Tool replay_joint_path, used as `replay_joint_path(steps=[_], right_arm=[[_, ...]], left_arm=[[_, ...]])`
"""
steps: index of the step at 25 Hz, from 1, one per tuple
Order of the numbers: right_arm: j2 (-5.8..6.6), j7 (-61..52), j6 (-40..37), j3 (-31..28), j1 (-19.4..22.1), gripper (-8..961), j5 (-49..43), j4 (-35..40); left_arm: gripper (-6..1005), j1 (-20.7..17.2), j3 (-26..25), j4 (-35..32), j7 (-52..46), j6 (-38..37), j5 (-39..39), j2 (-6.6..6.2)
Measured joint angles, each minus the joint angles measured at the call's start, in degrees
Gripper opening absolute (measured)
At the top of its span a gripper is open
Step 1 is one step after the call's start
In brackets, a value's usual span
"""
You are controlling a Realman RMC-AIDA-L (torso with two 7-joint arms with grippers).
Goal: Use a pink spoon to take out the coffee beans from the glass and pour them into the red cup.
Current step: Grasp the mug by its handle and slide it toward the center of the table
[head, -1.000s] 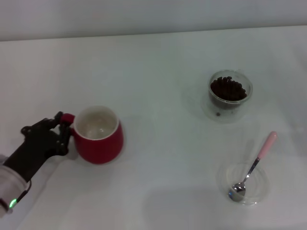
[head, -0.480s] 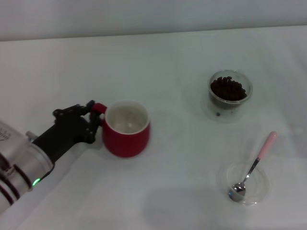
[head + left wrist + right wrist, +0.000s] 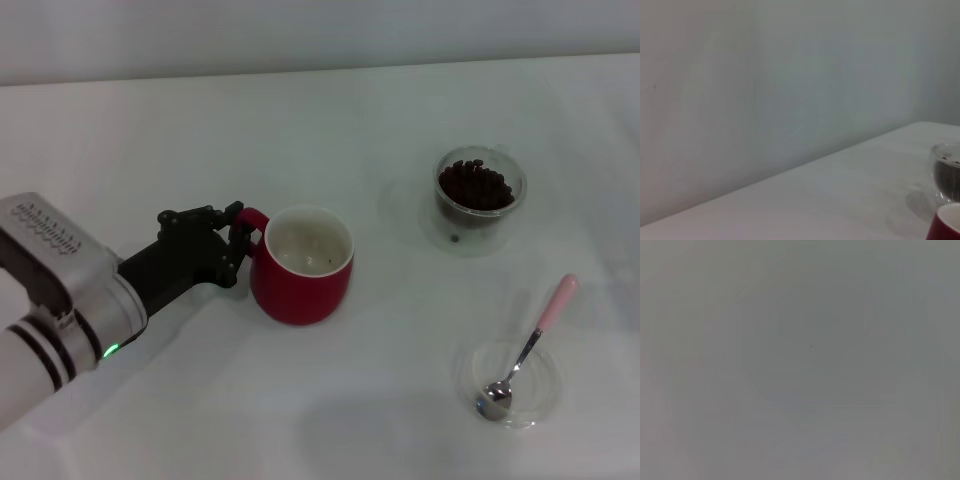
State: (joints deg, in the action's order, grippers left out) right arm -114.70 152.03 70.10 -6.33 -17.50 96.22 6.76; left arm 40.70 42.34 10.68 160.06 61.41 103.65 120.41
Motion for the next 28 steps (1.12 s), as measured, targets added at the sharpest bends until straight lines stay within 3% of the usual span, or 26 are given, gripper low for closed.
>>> replay_joint_path(steps=[14,22,28], right_arm=[[0.0,-0.07,0.85,0.0,0.19,807,0.0,-0.59],[0.0,-0.07,0.85,0.0,0.18,807,0.03,-0.68],[0.0,-0.07,0.85,-0.23,0.18,807,0.18,-0.7]], left_arm=[[153,4.12,0.02,0.03,-2.47,-4.81,-3.97,-0.02],[132,4.32,0.01,-0.19,-1.99,-4.09,-5.78,0.09],[176,4.35,-0.07,-0.07,-1.97,-4.06,-6.21,0.1]])
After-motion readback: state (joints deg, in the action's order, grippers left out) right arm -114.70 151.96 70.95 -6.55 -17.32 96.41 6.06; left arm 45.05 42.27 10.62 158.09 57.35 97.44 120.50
